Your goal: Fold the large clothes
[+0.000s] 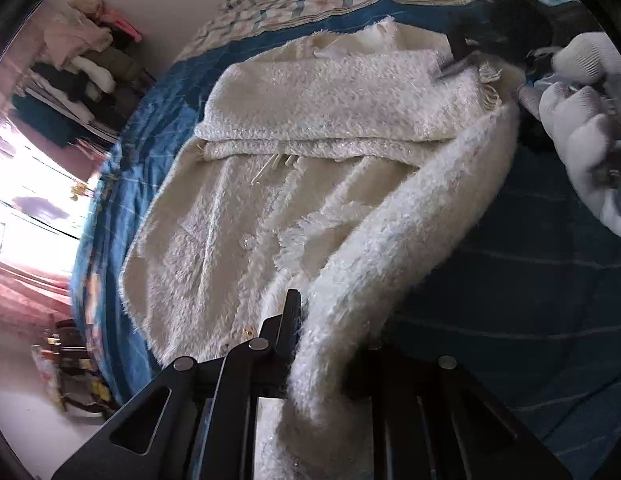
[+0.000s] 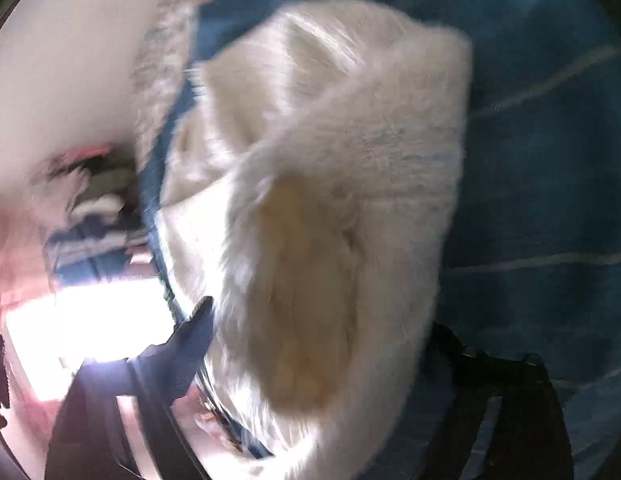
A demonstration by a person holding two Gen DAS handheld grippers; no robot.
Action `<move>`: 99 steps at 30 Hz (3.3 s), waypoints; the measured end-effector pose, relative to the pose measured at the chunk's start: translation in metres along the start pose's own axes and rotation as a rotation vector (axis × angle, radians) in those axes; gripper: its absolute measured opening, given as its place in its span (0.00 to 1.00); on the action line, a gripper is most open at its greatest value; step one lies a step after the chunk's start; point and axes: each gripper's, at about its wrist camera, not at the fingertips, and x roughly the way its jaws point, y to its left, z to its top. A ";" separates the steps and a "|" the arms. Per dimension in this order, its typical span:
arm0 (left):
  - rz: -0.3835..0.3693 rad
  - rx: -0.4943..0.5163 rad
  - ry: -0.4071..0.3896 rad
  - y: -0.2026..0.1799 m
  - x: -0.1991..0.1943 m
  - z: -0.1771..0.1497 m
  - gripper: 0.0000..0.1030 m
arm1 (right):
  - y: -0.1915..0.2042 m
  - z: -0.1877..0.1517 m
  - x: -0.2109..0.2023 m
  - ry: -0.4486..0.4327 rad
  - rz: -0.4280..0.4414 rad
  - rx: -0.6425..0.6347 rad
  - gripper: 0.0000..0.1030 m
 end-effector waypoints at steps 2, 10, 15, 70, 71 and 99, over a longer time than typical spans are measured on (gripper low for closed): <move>-0.049 -0.001 0.003 0.016 -0.002 0.005 0.11 | 0.021 -0.009 -0.009 -0.042 -0.043 -0.009 0.28; -0.306 -0.153 0.074 0.163 0.008 0.041 0.12 | 0.211 -0.070 -0.012 -0.136 -0.192 -0.181 0.25; -0.304 -0.254 0.092 0.252 0.051 0.056 0.17 | 0.333 -0.061 0.106 -0.095 -0.304 -0.283 0.25; -0.360 -0.333 0.087 0.387 0.138 0.049 0.82 | 0.041 -0.233 0.054 -0.269 -0.275 0.493 0.55; -0.334 -0.334 0.060 0.385 0.137 0.053 0.83 | 0.054 -0.235 0.042 -0.309 -0.342 0.452 0.56; -0.435 -0.394 0.139 0.344 0.244 -0.014 1.00 | 0.245 -0.130 0.270 0.039 -0.533 -0.232 0.33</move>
